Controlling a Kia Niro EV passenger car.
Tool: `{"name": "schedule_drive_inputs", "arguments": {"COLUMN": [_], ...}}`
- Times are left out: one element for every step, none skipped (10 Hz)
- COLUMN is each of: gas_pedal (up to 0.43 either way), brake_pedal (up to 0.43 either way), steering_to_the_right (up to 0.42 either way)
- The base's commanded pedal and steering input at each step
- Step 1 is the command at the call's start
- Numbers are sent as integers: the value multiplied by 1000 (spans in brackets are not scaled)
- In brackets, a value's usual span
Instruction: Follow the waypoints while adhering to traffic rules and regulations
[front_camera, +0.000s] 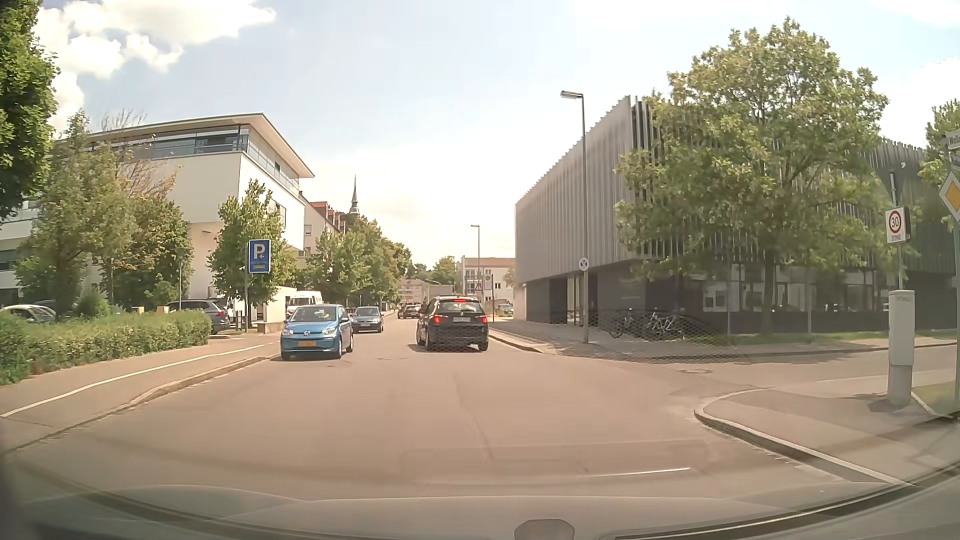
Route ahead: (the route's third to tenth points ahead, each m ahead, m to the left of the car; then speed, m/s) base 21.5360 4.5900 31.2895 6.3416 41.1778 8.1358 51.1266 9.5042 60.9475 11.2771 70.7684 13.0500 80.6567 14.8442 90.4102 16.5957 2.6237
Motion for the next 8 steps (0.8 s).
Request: {"name": "schedule_drive_inputs", "arguments": {"gas_pedal": [0, 0, 0, 0, 0, 0, 0, 0], "brake_pedal": [0, 0, 0, 0, 0, 0, 0, 0], "steering_to_the_right": [143, 120, 104, 92, 79, 66, 56, 45]}}
